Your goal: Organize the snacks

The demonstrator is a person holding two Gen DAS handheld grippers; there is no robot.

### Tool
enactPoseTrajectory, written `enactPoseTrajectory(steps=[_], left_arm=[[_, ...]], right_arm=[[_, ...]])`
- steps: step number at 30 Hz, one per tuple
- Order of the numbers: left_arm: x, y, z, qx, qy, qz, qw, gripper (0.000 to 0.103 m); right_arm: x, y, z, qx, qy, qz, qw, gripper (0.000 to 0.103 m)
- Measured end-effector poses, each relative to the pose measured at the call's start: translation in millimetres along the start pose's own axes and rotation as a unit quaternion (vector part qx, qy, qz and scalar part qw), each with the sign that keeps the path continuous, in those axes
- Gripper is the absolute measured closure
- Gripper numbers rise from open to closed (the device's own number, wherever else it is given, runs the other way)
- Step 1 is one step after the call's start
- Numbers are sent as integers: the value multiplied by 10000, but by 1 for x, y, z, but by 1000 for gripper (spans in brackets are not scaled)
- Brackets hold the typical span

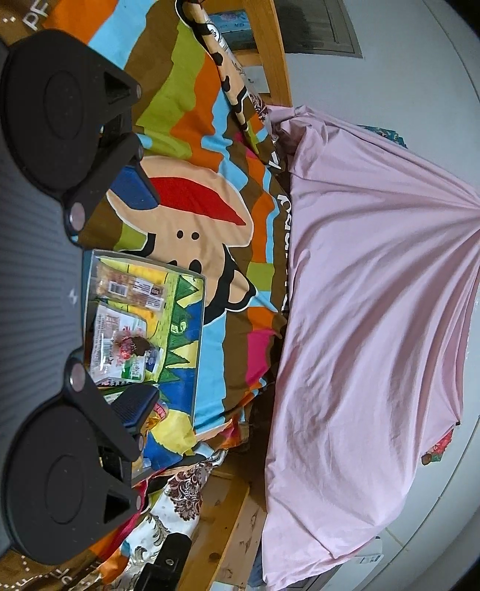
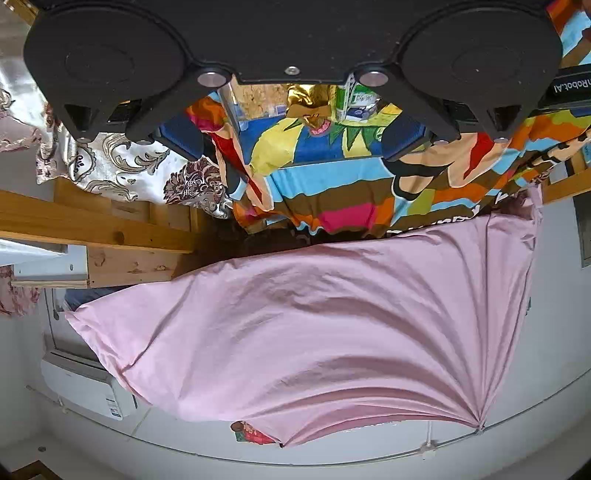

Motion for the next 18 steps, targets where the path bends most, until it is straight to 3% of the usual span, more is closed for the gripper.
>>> enactPoseTrajectory(steps=[18], left_arm=[[9, -16, -52, 72, 43, 100, 9999, 0]], right_arm=[[-1, -4, -55, 63, 41, -74, 9999, 1]])
Point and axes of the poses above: each gripper's, at about its wrist camera, not at the fingertips, and z roughly the way its jaws point, x to its left, y to its top, the point moved 8 cm from there along z, roughly the way its jaws point, and after that the axes turned 8 degrees about z, right-handed, at the moved point
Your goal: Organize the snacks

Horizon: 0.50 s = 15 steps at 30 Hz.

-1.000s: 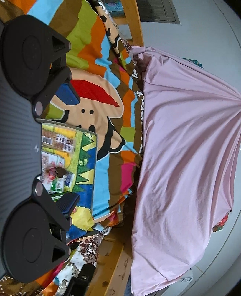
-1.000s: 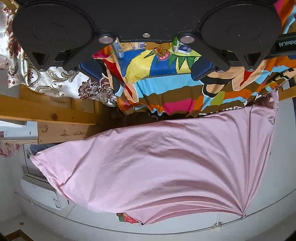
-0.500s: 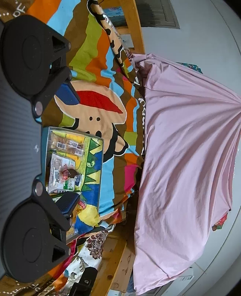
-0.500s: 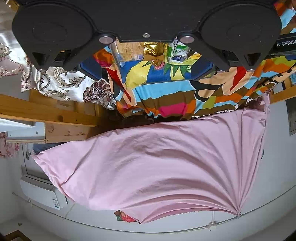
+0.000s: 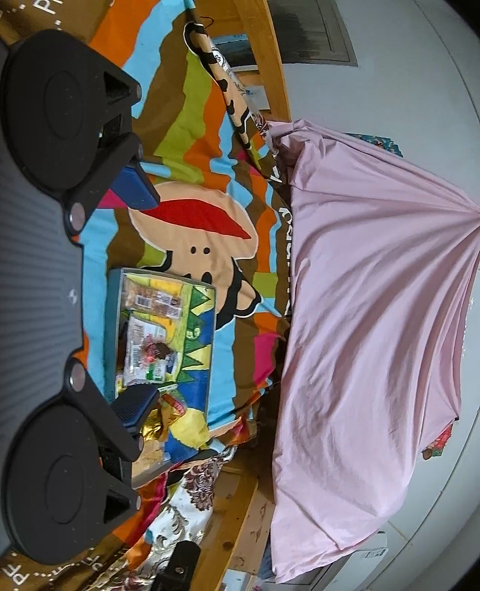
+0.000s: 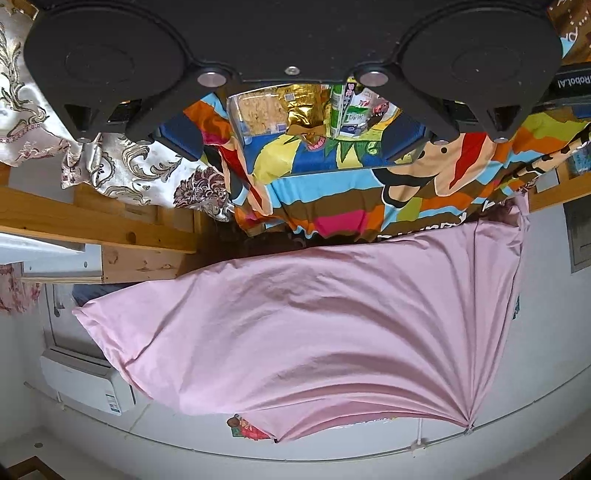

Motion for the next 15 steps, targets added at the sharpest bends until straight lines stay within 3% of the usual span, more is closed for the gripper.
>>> enactPoseTrajectory(steps=[15], left_arm=[[5, -14, -28, 114, -85, 112, 9998, 0]], right_arm=[[-2, -12, -34, 219, 0, -50, 9997, 1]])
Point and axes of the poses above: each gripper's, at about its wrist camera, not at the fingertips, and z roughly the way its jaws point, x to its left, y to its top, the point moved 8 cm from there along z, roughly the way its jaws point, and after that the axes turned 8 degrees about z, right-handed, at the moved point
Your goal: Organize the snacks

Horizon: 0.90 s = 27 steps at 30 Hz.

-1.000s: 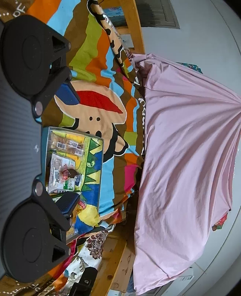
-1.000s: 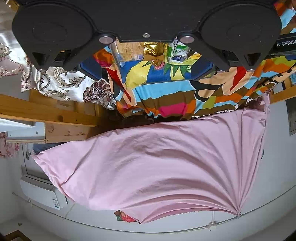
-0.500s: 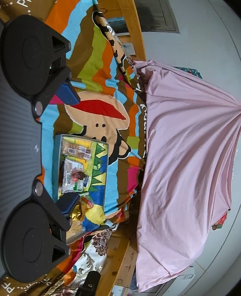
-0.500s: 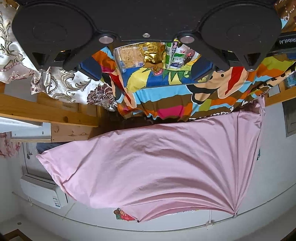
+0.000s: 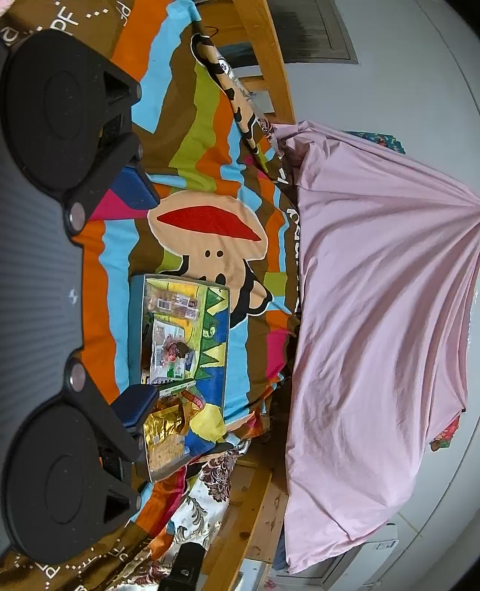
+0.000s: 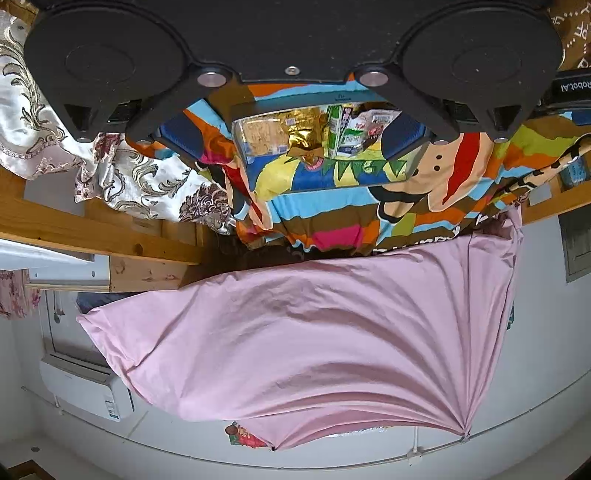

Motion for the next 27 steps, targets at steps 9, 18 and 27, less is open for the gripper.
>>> enactPoseTrajectory(steps=[9, 18, 27], left_arm=[[-7, -13, -10, 145, -153, 149, 9997, 0], [-4, -22, -17, 248, -92, 61, 9996, 0], [0, -26, -16, 351, -69, -32, 9994, 0]], right_arm=[[8, -14, -13, 217, 42, -224, 9995, 1], [6, -23, -13, 406, -104, -374, 9984, 1], [6, -35, -7, 714, -126, -488, 9962, 1]])
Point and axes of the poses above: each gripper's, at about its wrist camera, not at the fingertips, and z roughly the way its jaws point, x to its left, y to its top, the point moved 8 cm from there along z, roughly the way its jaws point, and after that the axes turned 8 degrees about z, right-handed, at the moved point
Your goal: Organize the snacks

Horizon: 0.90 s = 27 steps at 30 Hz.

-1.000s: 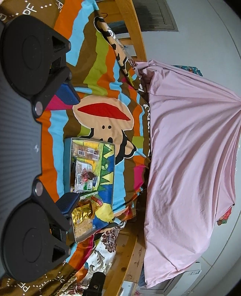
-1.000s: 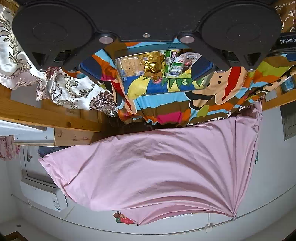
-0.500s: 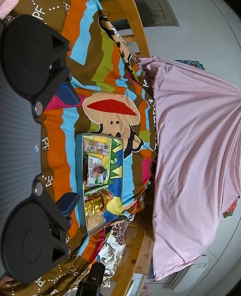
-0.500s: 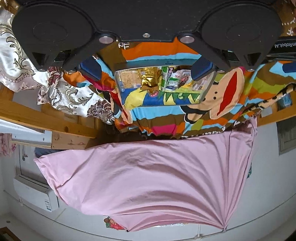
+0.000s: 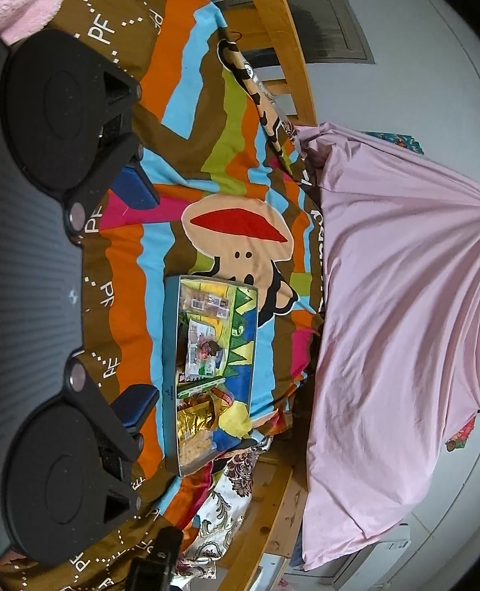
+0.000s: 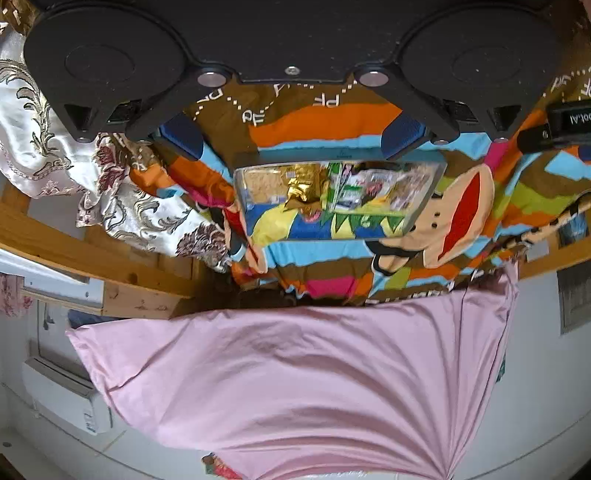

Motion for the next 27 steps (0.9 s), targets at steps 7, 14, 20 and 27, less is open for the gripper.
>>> enactPoseTrajectory(steps=[7, 14, 20, 27], left_arm=[[1, -6, 3, 187, -17, -36, 9998, 0], [-4, -10, 3, 290, -9, 89, 9995, 0], [-6, -12, 5, 407, 13, 124, 9991, 0], [-8, -14, 6, 473, 24, 192, 9987, 0]], right_arm=[[2, -5, 3, 126, 4, -63, 9999, 1], [1, -10, 3, 257, -29, -95, 9996, 1], [3, -16, 8, 455, -93, -206, 9987, 1], [3, -17, 9, 467, -101, -214, 9986, 1]])
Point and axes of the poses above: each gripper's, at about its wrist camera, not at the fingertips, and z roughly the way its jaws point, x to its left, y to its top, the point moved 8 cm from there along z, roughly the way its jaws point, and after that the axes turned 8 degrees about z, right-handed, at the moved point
